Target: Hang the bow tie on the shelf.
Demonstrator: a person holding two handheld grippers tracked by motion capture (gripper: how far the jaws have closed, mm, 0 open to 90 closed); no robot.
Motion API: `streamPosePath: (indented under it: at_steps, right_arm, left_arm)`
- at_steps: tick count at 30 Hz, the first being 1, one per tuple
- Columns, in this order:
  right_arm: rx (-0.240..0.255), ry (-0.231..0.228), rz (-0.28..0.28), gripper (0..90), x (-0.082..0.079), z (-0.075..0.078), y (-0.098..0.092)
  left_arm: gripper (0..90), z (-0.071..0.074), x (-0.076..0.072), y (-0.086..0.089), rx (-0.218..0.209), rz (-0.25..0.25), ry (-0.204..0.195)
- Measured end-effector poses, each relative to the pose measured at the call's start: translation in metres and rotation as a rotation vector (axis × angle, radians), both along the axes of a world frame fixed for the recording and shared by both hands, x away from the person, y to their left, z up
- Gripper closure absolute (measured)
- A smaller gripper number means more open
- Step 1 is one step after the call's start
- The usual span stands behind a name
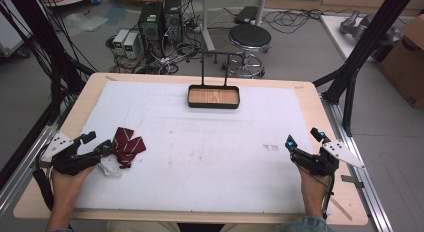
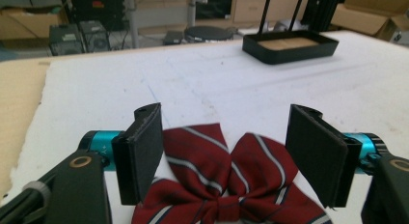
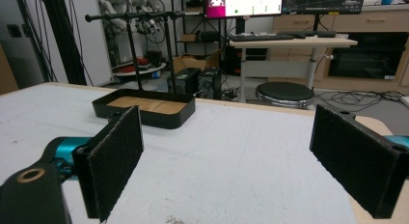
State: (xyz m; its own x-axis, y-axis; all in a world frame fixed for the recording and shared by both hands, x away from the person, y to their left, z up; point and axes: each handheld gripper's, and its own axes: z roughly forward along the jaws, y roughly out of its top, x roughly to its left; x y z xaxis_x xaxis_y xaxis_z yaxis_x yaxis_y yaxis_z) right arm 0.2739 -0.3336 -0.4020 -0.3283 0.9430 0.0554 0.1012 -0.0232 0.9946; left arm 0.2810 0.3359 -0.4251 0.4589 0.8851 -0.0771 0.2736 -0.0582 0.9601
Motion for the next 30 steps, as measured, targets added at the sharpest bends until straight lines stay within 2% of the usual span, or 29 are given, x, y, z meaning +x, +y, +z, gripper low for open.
streamPosePath:
  at_steps: [3,4,5,6,7,8,9,12,13,14,16,18,19,24,27,30]
  right_arm:
    - [0.002,0.003,0.002,10.6,0.0,0.0,0.0]
    - [0.002,0.003,0.002,10.6,0.0,0.0,0.0]
    - [0.003,0.01,0.004,10.6,0.0,0.0,0.0]
    - [0.003,0.01,0.004,10.6,0.0,0.0,0.0]
    - [0.001,0.008,0.003,10.6,0.0,0.0,0.0]
    - [0.001,0.008,0.003,10.6,0.0,0.0,0.0]
    - [0.003,0.002,0.004,10.6,0.0,0.0,0.0]
    - [0.006,0.003,0.003,10.6,0.0,0.0,-0.001]
    - [0.011,0.003,0.002,10.6,0.0,0.0,-0.001]
    - [0.007,0.0,0.003,10.6,0.0,0.0,-0.001]
    - [0.01,-0.001,0.004,10.6,0.0,0.001,-0.001]
    - [0.009,-0.002,0.003,10.7,-0.001,0.001,-0.001]
    - [0.014,-0.003,0.003,10.6,-0.001,0.001,-0.002]
    - [0.016,-0.007,-0.001,10.6,-0.001,0.002,-0.003]
    - [0.016,-0.005,0.0,10.6,-0.002,0.002,-0.003]
    - [0.018,-0.009,-0.001,10.7,-0.002,0.003,-0.004]
  left_arm:
    - [31.3,-0.005,0.004,0.002,0.019,-0.008,0.055]
    - [31.5,-0.005,0.004,0.002,0.019,-0.008,0.055]
    - [31.5,-0.01,0.008,0.002,0.038,-0.026,0.106]
    - [31.8,-0.01,0.008,0.002,0.038,-0.026,0.106]
    - [32.9,-0.013,0.011,0.001,0.071,-0.042,0.142]
    - [33.3,-0.013,0.011,0.001,0.071,-0.042,0.142]
    - [33.3,-0.016,0.014,-0.001,0.1,-0.051,0.164]
    - [36.1,-0.017,0.015,-0.003,0.125,-0.063,0.17]
    - [37.2,-0.018,0.016,-0.004,0.16,-0.067,0.178]
    - [39.4,-0.018,0.016,-0.004,0.16,-0.067,0.178]
    - [41.8,-0.02,0.017,-0.003,0.191,-0.068,0.193]
    - [46.0,-0.021,0.018,-0.003,0.197,-0.07,0.2]
    - [46.9,-0.023,0.019,-0.004,0.222,-0.056,0.219]
    - [50.6,-0.023,0.02,-0.003,0.22,-0.075,0.229]
    - [53.3,-0.024,0.019,-0.004,0.243,-0.1,0.244]
    - [53.3,-0.024,0.02,-0.003,0.239,-0.11,0.252]
